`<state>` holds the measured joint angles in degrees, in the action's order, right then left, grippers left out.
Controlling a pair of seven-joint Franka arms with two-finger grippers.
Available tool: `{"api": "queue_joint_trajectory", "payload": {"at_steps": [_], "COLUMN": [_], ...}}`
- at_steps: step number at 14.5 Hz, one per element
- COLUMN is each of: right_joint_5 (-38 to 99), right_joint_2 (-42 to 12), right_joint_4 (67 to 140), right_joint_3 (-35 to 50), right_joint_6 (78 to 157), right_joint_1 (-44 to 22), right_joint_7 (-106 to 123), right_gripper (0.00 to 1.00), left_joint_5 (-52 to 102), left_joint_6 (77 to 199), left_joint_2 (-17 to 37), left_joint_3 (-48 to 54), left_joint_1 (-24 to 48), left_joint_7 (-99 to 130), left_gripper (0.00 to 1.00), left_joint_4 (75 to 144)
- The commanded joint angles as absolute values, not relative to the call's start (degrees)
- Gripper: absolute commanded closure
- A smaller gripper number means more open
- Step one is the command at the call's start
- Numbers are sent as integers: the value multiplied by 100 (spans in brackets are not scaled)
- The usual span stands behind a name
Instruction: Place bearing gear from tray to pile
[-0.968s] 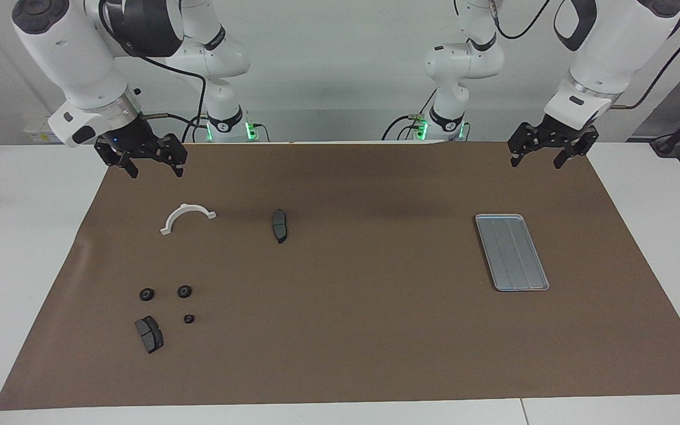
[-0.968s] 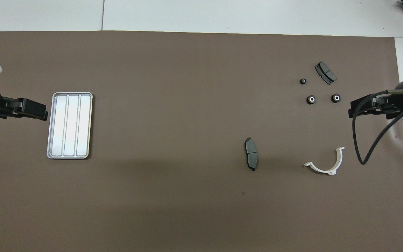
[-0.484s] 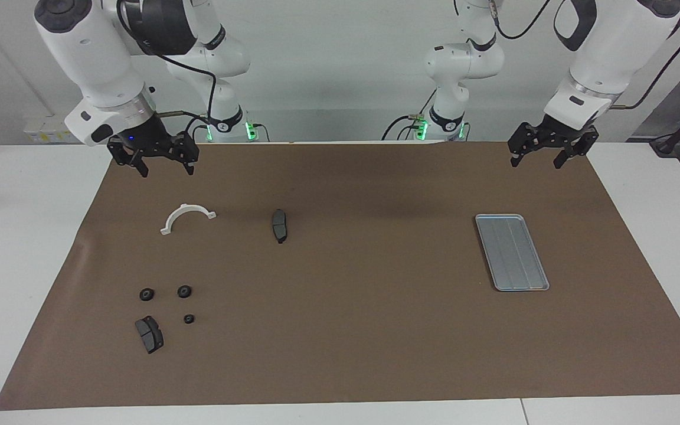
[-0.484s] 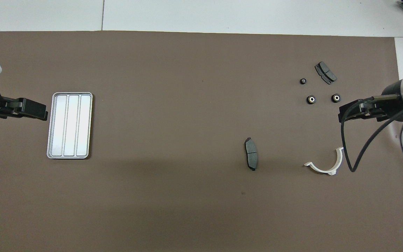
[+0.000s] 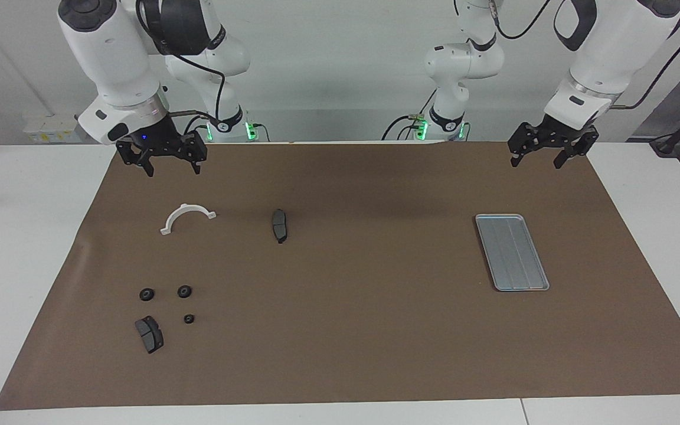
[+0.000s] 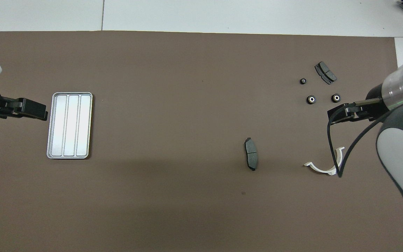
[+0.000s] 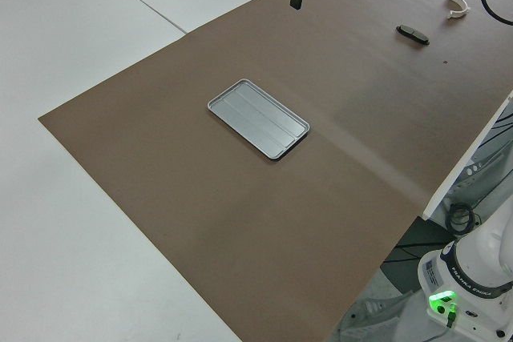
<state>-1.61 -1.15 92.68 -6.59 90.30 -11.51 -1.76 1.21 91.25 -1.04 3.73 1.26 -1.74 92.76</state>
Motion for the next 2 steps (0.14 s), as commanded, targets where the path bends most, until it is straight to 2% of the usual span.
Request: {"api": "queue_joint_trajectory", "payload": {"at_steps": [1,2], "right_joint_5": [-220,-220], "right_joint_2": [44,44], "right_joint_4": [9413,9413], "right_joint_3": [-624,-624], "right_joint_6": [9026,9026], "right_joint_1": [-1099,-1125], "right_joint_7": [-62,-62], "right_gripper": [0,0], "left_joint_5": [62,62], "left_joint_6": [9053,9053], "left_joint_2": [-149,-149], "left_joint_3": [413,413], "left_joint_1": [70,70], "left_joint_7": [-237,-237], "left_gripper": [0,0], "left_joint_4": [9316,9316]}}
